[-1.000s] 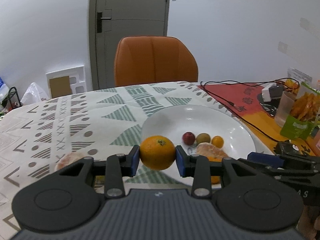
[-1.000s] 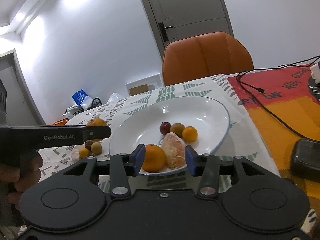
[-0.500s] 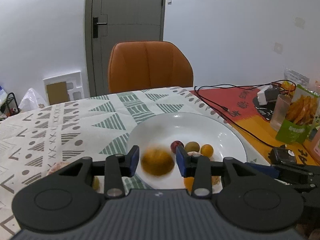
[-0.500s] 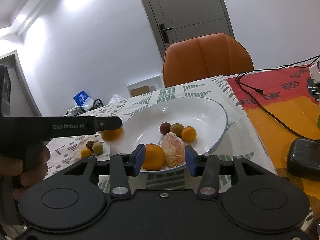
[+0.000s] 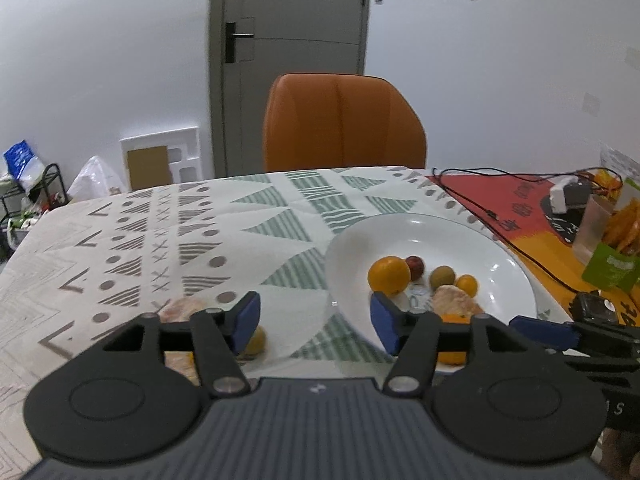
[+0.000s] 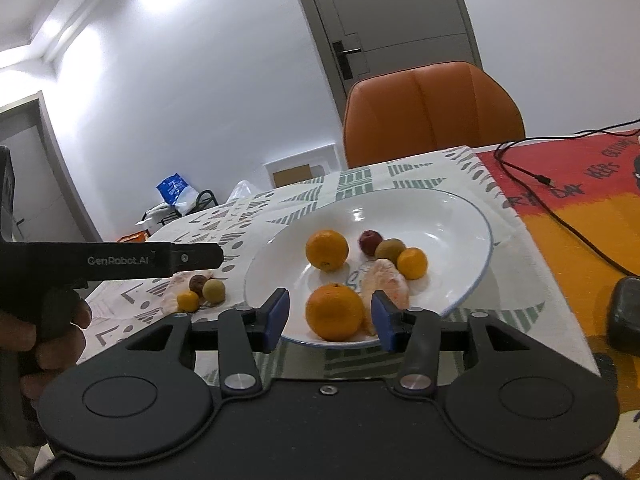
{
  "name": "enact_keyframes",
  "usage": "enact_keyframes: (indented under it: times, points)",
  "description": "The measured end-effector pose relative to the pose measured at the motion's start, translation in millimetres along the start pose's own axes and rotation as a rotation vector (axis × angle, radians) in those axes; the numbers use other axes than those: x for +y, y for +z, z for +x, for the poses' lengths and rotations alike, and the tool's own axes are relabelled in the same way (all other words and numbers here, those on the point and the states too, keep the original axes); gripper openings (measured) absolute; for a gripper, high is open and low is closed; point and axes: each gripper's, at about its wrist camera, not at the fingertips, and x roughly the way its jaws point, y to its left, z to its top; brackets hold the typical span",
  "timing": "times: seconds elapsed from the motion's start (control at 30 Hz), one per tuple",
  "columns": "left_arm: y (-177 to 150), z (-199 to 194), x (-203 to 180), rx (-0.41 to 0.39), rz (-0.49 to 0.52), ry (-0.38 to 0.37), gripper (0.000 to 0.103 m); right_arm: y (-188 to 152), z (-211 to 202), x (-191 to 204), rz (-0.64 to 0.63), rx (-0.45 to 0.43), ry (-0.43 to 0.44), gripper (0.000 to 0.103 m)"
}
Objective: Organize fruits
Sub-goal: 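Carry both oranges over the white bowl and open both tools to drop them, then withdraw both open tools from the bowl toward the remaining fruit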
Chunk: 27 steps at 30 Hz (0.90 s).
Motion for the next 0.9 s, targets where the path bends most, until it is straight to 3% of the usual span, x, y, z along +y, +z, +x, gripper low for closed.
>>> enact_keyframes:
  times: [0.27, 0.5, 0.77, 0.9]
  points:
    - [-2, -10, 27, -0.012, -0.048, 0.053, 0.076, 2, 8, 15, -0.021, 0.005, 0.011, 0.06]
    - [-6, -25, 53, -0.067, -0.125, 0.079, 0.098, 2, 12, 39, -0.085, -0.03, 0.022, 0.098]
    - [-8, -35, 83, -0.064, -0.149, 0.143, 0.098, 4, 25, 63, -0.113, -0.012, 0.072, 0.1]
    - [-13, -38, 94, -0.059, -0.153, 0.154, 0.098, 4, 30, 77, -0.144, -0.001, 0.097, 0.096]
